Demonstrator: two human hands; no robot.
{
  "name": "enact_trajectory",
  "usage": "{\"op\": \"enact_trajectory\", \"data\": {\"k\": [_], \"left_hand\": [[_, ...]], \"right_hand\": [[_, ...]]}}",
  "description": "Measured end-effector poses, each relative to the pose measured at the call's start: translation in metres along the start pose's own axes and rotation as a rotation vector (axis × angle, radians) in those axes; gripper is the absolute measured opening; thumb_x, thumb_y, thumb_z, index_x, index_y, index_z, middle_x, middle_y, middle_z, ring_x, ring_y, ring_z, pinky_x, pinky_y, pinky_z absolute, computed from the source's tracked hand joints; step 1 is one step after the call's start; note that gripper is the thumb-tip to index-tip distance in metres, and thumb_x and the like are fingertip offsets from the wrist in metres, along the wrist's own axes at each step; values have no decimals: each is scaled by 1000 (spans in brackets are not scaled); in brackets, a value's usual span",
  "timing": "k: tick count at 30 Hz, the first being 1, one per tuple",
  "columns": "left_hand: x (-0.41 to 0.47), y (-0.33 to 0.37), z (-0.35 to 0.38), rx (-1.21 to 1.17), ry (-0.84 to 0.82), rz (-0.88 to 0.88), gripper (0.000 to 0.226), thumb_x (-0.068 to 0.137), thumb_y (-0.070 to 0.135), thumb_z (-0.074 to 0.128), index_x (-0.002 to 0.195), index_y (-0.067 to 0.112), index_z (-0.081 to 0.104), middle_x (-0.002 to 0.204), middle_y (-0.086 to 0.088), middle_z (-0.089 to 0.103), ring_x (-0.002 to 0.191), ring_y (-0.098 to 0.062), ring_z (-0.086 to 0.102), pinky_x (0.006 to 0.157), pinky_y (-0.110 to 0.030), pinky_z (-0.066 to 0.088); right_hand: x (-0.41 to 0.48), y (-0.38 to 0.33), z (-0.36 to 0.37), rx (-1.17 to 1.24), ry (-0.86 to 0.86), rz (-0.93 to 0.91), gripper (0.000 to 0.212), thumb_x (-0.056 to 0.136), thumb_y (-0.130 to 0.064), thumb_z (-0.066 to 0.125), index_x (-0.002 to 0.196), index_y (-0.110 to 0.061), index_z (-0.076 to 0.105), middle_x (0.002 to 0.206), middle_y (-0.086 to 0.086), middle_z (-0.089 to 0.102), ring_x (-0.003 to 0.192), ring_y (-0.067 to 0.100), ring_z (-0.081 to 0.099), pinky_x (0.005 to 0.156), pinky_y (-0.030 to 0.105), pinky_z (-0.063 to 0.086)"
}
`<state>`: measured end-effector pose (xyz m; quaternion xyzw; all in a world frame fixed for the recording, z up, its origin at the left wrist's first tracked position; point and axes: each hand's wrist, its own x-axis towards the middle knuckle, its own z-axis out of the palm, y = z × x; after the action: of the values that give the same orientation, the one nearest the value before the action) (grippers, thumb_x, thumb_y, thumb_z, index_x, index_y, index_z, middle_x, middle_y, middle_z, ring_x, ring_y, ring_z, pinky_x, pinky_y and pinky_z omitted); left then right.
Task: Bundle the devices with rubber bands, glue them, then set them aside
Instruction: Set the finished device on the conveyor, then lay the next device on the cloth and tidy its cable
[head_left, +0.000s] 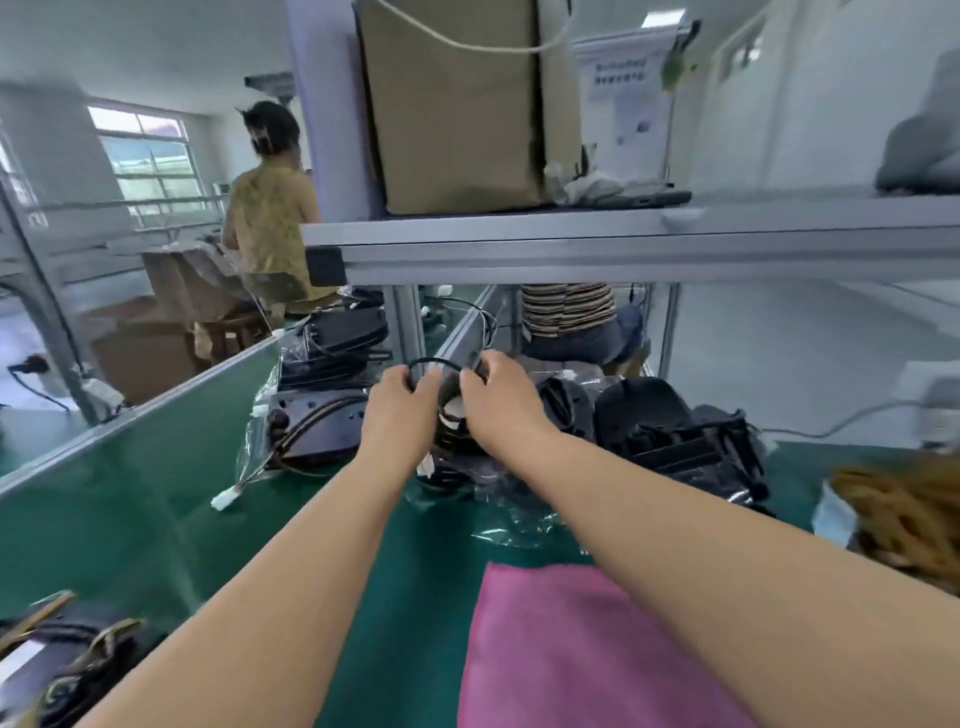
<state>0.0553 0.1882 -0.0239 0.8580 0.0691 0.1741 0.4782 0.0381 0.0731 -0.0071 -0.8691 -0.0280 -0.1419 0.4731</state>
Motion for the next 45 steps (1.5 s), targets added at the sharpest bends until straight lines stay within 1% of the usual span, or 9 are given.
{"op": "enact_trajectory", "data": {"k": [3, 6, 8, 13, 23, 29, 36, 41, 45], "left_hand": [[22, -5, 26, 58, -44, -86, 72, 91, 56, 54, 142, 6, 43, 140, -20, 51, 125, -38, 50, 98, -43, 44], [38, -16, 38, 114, -40, -227, 83, 86, 63, 58, 144, 7, 39, 144, -21, 46, 128, -41, 47, 104, -50, 42], [47, -25, 42, 167, -54, -336, 90, 85, 67, 56, 146, 4, 36, 146, -23, 43, 131, -41, 44, 107, -49, 39], [59, -39, 50, 17, -235, -349, 73, 96, 58, 48, 140, 0, 49, 143, -23, 50, 129, -38, 50, 109, -42, 41], [41, -44, 63, -365, -9, -493, 50, 80, 31, 75, 110, -7, 59, 95, -17, 67, 80, -30, 61, 69, -35, 48], [18, -33, 39, -661, 133, -555, 24, 80, 16, 72, 92, 1, 57, 75, -12, 61, 59, -24, 56, 55, -28, 44], [-29, -35, -5, -881, 162, -611, 14, 85, 3, 69, 79, 4, 57, 75, -13, 64, 45, -23, 63, 34, -31, 51], [-77, -32, -29, -1026, 74, -642, 8, 93, 10, 63, 86, 8, 59, 77, -13, 71, 50, -21, 67, 33, -34, 52], [-132, -13, -33, -1060, -84, -657, 14, 98, 14, 55, 95, 3, 63, 74, -15, 74, 59, -25, 71, 40, -40, 56]], "right_hand": [[4, 15, 3, -76, -93, 38, 24, 88, -10, 50, 110, -14, 42, 120, 10, 51, 90, 19, 52, 70, 33, 42], [8, 35, 17, -483, -294, -31, 76, 84, -13, 58, 149, -7, 19, 155, 9, 25, 144, 27, 24, 119, 51, 15], [7, 46, 25, -751, -383, -86, 91, 84, -19, 60, 155, -7, 3, 161, 9, 11, 150, 26, 8, 119, 57, -6], [4, 55, 32, -1121, -480, -182, 98, 86, -29, 61, 155, -3, -2, 163, 16, 2, 150, 32, 1, 114, 66, -10], [-8, 61, 23, -1131, -484, -262, 99, 86, -27, 61, 155, -4, -7, 164, 14, -7, 151, 30, -12, 116, 64, -10], [-24, 55, 22, -756, -356, -312, 75, 86, -18, 59, 152, -12, 24, 163, 4, 10, 152, 23, -7, 117, 57, -9], [-57, 43, 9, -120, -65, -93, 52, 89, -16, 52, 140, -12, 47, 143, -1, 43, 138, 18, 32, 114, 33, 30], [-87, 50, -9, 299, -38, 284, 86, 84, -46, 67, 153, -13, 27, 155, 3, 32, 140, 19, 36, 110, 28, 29], [-123, 50, -21, 760, -185, 498, 128, 53, -77, 77, 154, -20, 23, 153, 3, 41, 136, 24, 44, 110, 36, 34]]}}
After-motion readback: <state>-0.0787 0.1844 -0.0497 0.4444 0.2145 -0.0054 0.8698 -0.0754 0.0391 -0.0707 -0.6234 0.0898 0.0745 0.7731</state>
